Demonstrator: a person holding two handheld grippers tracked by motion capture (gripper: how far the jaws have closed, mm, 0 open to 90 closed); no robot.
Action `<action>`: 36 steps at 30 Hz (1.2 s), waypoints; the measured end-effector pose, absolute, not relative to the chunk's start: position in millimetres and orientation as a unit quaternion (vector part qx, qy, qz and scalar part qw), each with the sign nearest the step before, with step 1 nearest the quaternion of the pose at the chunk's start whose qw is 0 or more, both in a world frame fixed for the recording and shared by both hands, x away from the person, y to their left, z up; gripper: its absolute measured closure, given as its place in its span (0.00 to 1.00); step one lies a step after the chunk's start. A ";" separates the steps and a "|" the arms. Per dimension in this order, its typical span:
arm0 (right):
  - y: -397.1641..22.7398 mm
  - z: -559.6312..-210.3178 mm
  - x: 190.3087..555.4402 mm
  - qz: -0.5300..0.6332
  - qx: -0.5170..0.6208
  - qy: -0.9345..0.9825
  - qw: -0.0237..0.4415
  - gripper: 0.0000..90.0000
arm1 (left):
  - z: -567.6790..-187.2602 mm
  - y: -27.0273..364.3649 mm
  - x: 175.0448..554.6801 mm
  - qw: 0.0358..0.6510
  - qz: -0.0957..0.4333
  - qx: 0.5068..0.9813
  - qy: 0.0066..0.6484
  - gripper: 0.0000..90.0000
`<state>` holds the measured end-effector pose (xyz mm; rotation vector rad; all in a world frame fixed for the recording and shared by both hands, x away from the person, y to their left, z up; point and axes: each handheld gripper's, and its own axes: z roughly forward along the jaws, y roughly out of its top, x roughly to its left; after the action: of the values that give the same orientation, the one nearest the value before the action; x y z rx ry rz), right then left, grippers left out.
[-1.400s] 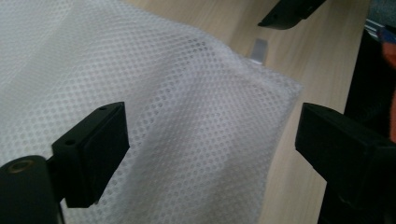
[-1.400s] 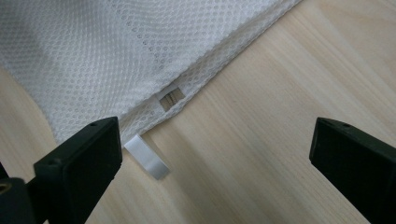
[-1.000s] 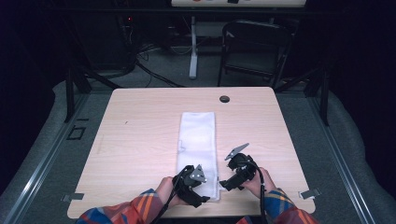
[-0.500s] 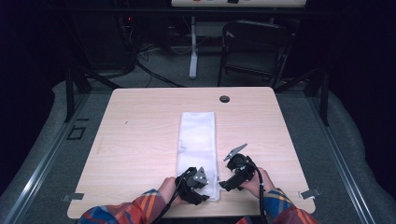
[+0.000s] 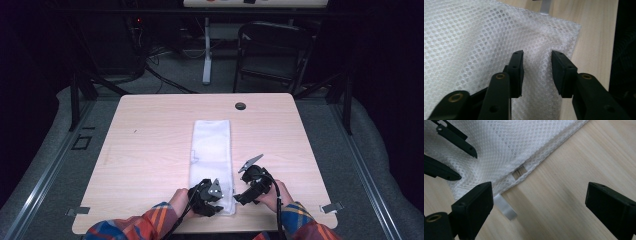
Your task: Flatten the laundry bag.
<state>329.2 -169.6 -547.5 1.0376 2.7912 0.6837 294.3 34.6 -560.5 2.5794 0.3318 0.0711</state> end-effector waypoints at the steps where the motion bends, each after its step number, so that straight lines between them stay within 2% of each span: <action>1: -169.3 -547.5 328.9 0.223 0.340 0.912 0.045 0.09 | -560.4 34.7 294.5 0.266 0.028 0.956 0.124 0.74; 6: -167.3 -546.9 327.7 0.228 0.341 0.911 0.052 0.18 | -560.6 36.0 296.3 0.267 0.038 0.954 0.131 0.86; 9: -166.9 -545.3 327.4 0.228 0.337 0.912 0.049 0.29 | -560.9 37.5 298.3 0.271 0.036 0.952 0.139 0.93; 14: -163.3 -545.0 325.5 0.234 0.328 0.914 0.044 0.46 | -559.9 39.8 301.3 0.279 0.026 0.948 0.151 0.95; 21: -154.4 -546.8 321.6 0.236 0.309 0.921 0.041 0.82 | -550.7 46.5 304.6 0.304 0.028 0.936 0.173 0.95; 25: -151.2 -546.8 321.1 0.235 0.300 0.923 0.045 0.94 | -542.4 51.4 305.6 0.321 0.032 0.929 0.182 0.95; 28: -146.5 -545.6 319.7 0.247 0.289 0.924 0.049 0.99 | -538.5 54.3 306.6 0.332 0.030 0.924 0.188 0.95; 36: -133.8 -558.2 320.6 0.261 0.294 0.918 0.047 1.00 | -537.9 55.9 307.9 0.331 0.031 0.923 0.194 0.95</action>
<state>320.6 -133.8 -558.2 0.8967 2.8018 0.7973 307.9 55.9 -537.9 2.4129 0.5062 0.0799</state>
